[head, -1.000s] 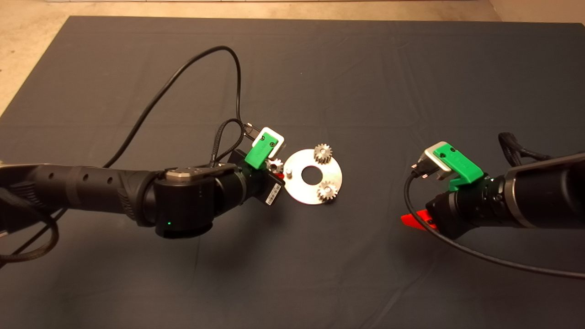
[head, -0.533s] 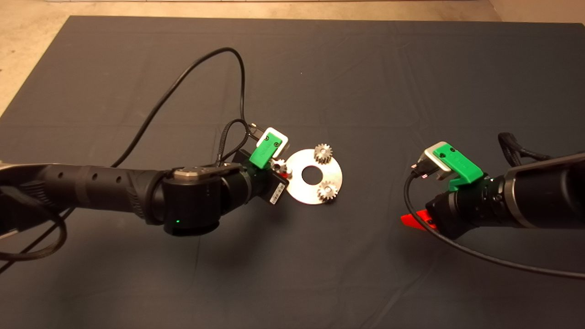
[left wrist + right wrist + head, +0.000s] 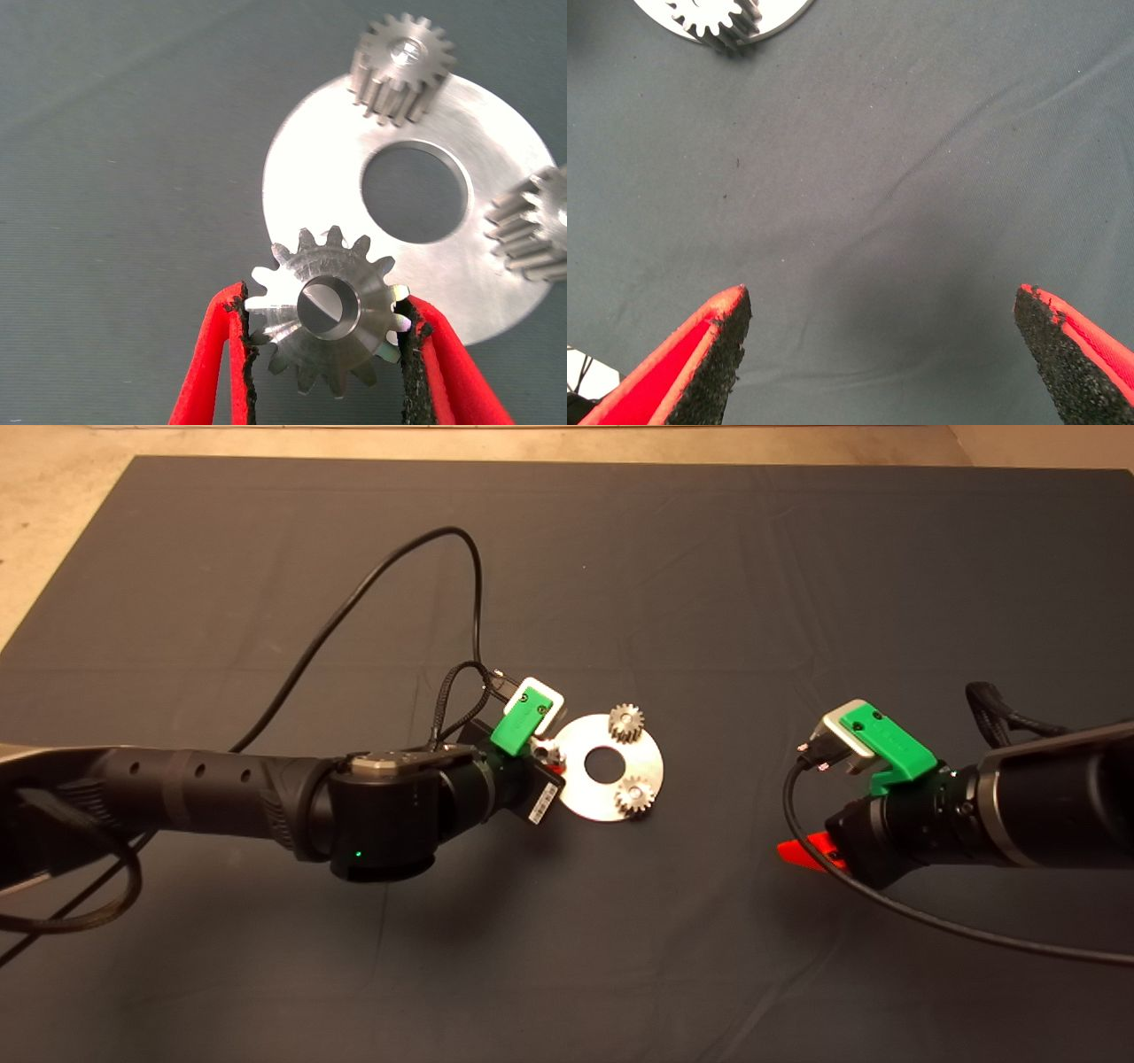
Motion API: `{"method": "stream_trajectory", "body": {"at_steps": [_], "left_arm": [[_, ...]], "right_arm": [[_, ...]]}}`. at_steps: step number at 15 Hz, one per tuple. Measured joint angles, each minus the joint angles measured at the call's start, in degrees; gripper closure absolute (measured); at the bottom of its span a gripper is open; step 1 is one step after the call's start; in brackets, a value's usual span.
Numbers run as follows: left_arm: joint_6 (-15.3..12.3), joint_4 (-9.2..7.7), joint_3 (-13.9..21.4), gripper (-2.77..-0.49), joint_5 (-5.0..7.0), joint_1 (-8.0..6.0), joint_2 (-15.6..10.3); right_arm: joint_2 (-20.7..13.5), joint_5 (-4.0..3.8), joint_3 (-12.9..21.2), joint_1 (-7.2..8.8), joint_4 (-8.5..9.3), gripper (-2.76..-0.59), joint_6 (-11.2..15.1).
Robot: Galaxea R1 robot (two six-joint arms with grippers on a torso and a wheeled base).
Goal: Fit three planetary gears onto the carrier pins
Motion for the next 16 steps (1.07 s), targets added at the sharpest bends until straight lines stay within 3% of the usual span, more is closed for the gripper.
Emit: {"method": "stream_trajectory", "body": {"at_steps": [3,16], "left_arm": [[-0.2,0.27,-0.1,-0.72,0.07,0.96,0.2],[-0.2,0.99,-1.8,-0.71,-0.46,0.9,0.8]], "right_arm": [[0.0,0.0,0.0,0.0,0.0,-2.2,0.0],[0.0,0.04,0.0,0.0,0.0,-2.2,-0.1]]}}
